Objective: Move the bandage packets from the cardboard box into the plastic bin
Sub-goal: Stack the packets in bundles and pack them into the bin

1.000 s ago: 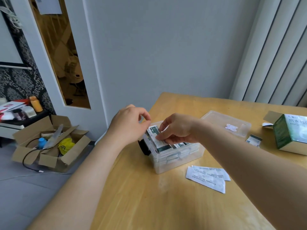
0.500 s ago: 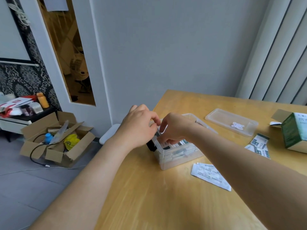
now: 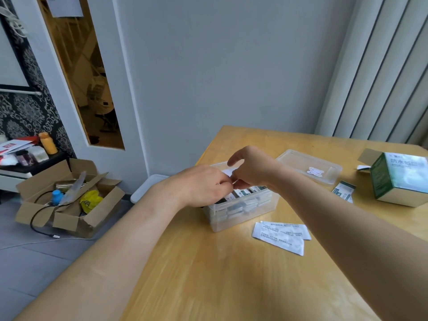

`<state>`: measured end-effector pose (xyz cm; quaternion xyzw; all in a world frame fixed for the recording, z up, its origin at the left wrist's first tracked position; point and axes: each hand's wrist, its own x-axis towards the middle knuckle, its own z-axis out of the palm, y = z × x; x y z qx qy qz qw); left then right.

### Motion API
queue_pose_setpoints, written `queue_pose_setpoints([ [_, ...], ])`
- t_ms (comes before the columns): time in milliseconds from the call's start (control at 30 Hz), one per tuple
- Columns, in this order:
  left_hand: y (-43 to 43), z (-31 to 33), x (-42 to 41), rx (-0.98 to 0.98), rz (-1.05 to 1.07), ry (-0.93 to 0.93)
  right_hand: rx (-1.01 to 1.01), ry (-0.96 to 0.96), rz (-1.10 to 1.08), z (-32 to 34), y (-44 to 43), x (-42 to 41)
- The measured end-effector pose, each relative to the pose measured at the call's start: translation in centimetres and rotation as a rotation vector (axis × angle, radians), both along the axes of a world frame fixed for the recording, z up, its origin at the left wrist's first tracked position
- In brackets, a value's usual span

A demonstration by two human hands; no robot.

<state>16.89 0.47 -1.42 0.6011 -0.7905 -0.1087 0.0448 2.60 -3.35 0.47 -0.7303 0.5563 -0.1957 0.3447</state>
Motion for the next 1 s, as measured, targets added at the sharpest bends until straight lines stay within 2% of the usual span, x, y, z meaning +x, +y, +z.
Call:
queue_pose_setpoints([
  [233, -0.7, -0.7, 0.1, -0.001, -0.038, -0.081, -0.157, -0.13, -0.041, 1.4, 2.0, -5.0],
  [300, -0.5, -0.8, 0.4, 0.006, -0.014, -0.053, -0.193, -0.16, -0.054, 1.7, 2.9, -7.3],
  [367, 0.2, -0.3, 0.2, -0.079, 0.008, 0.085, -0.207, -0.12, -0.068, 1.5, 3.7, -9.7],
  [400, 0.6, 0.0, -0.4, -0.184, 0.003, 0.191, -0.212, -0.075, -0.075, 1.2, 4.2, -11.1],
  [467, 2.0, 1.1, -2.1, -0.438, -0.072, 0.395, -0.203, 0.077, -0.07, 0.3, 4.6, -13.6],
  [500, 2.9, 1.8, -3.3, -0.49, -0.122, 0.436, -0.176, 0.177, -0.057, -0.3, 4.6, -14.6],
  [567, 4.0, 1.9, -6.1, -0.372, -0.208, 0.4, -0.093, 0.357, -0.035, -1.9, 4.6, -16.4],
  [633, 4.1, 0.4, -9.2, -0.167, -0.248, 0.222, -0.041, 0.465, -0.05, -3.6, 4.7, -17.9],
  [700, 3.6, -1.8, -11.1, -0.026, -0.267, 0.02, -0.046, 0.484, -0.068, -5.2, 4.6, -18.7],
  [767, 3.1, -3.0, -12.1, 0.063, -0.26, -0.107, -0.08, 0.43, -0.088, -6.3, 4.6, -19.3],
  [900, 2.5, -3.4, -12.8, 0.112, -0.199, -0.141, -0.101, 0.331, -0.09, -7.4, 4.4, -19.6],
  [1000, 2.1, -3.2, -13.2, 0.132, -0.142, -0.117, -0.093, 0.392, -0.153, -7.5, 4.3, -19.8],
])
